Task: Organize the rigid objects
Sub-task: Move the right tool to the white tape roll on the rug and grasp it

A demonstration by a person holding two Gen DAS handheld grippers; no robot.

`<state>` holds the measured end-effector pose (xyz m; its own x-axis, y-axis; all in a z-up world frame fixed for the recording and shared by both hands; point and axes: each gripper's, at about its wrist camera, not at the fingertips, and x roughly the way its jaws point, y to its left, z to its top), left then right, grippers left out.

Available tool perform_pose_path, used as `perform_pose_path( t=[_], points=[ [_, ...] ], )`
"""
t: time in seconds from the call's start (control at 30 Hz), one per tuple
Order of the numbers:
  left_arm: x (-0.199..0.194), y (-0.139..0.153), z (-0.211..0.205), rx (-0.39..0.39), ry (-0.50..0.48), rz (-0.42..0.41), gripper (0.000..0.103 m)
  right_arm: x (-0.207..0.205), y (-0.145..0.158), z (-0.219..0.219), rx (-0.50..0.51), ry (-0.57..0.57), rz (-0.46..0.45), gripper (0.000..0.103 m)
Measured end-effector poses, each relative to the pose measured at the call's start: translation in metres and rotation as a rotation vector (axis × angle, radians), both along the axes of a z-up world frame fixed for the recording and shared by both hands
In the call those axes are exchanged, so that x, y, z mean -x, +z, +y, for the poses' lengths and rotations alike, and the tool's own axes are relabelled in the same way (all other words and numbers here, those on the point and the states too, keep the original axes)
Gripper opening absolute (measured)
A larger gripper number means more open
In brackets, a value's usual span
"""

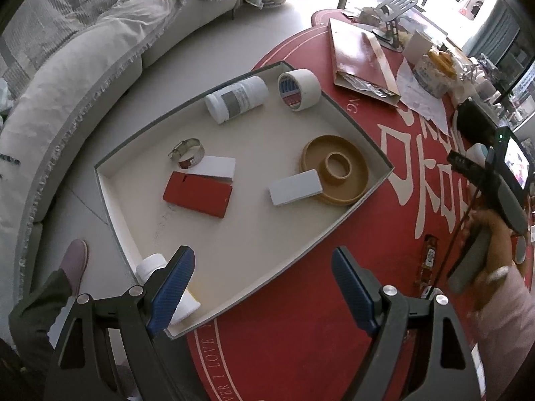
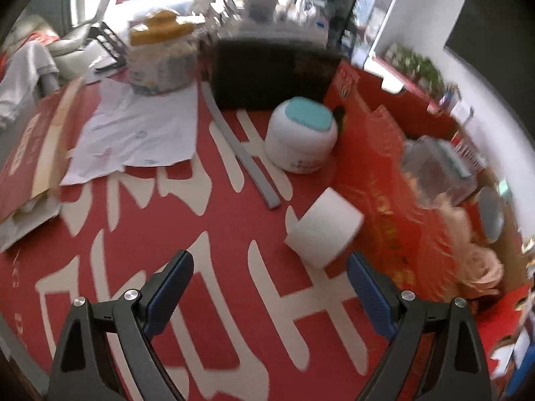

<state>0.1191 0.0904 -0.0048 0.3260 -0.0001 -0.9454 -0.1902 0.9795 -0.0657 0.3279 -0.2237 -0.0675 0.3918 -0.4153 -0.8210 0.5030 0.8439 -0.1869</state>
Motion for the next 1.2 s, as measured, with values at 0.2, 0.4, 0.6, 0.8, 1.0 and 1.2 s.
perform_pose_path(
  t=[0.2, 0.4, 0.6, 0.8, 1.0, 1.2],
  points=[
    [-0.002, -0.004, 0.009, -0.006, 0.025, 0.018, 0.086, -0.026, -0.013, 0.008, -0.054, 0.237, 0.006, 0.096],
    [-0.003, -0.008, 0.009, -0.003, 0.024, 0.028, 0.087, -0.030, -0.014, 0.019, -0.136, 0.453, 0.099, 0.100],
    [0.007, -0.008, 0.001, 0.012, -0.007, 0.029, 0.087, 0.013, -0.015, 0.069, -0.147, 0.767, 0.309, 0.101],
    [0.025, -0.010, -0.005, 0.026, -0.043, 0.042, 0.086, 0.102, -0.015, 0.122, -0.180, 0.992, 0.419, 0.101],
    [0.048, -0.016, -0.005, 0.025, -0.074, 0.051, 0.086, 0.174, -0.018, 0.139, -0.351, 0.933, 0.462, 0.103],
    [0.072, -0.025, -0.003, 0.002, -0.095, 0.065, 0.087, 0.199, 0.014, 0.096, -0.332, 0.671, 0.243, 0.103]
  ],
)
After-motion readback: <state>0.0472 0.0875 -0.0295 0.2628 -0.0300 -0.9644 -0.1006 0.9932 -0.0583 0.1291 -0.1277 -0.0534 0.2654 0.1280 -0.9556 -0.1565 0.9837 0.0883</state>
